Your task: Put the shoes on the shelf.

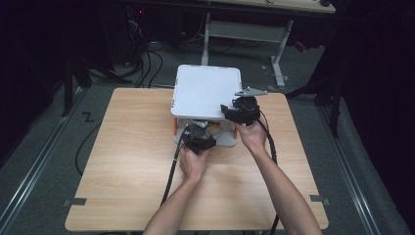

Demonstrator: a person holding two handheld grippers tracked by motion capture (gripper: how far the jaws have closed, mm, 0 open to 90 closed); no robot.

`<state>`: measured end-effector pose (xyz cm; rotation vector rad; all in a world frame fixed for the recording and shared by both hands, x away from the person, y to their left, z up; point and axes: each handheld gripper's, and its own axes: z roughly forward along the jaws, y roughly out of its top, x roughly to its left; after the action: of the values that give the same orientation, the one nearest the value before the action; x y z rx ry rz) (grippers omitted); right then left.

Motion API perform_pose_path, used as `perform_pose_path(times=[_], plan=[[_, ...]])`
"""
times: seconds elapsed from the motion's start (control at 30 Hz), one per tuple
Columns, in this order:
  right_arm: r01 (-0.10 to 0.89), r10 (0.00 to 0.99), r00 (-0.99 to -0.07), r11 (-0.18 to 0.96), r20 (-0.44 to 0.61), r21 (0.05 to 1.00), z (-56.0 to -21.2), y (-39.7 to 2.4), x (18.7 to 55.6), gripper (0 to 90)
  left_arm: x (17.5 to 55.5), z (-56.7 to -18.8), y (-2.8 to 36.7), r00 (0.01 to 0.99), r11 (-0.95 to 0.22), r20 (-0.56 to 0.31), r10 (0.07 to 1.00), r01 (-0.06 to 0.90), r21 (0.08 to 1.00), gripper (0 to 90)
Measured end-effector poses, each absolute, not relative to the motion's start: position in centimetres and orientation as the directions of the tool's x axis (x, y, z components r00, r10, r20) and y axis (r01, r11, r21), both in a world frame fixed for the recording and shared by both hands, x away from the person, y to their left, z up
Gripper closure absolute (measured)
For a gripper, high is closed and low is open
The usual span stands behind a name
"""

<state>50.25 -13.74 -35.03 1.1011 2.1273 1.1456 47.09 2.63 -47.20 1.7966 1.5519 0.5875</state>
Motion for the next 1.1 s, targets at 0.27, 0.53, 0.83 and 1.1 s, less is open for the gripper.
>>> perform_pose_path(times=[0.27,0.53,0.83,1.1], plan=[[0.429,0.829,-0.558,0.323,-0.034,0.844,-35.0,-13.8,50.3,48.2,45.8,-46.1,4.2,0.268,-0.108,-0.101,0.958,0.665,0.739,29.3],[0.43,0.835,-0.55,0.315,-0.031,0.846,-34.9,-13.8,50.1,49.4,44.0,-43.6,5.9,0.349,-0.156,-0.083,0.933,0.603,0.783,31.7],[0.434,0.834,-0.551,0.308,-0.021,0.847,-34.7,-14.5,49.6,49.2,42.9,-42.1,7.8,0.374,-0.163,-0.091,0.923,0.593,0.788,33.2],[0.432,0.833,-0.553,0.299,-0.013,0.851,-34.1,-15.5,49.1,49.4,41.9,-40.9,8.6,0.394,-0.102,-0.159,0.905,0.564,0.819,29.3]])
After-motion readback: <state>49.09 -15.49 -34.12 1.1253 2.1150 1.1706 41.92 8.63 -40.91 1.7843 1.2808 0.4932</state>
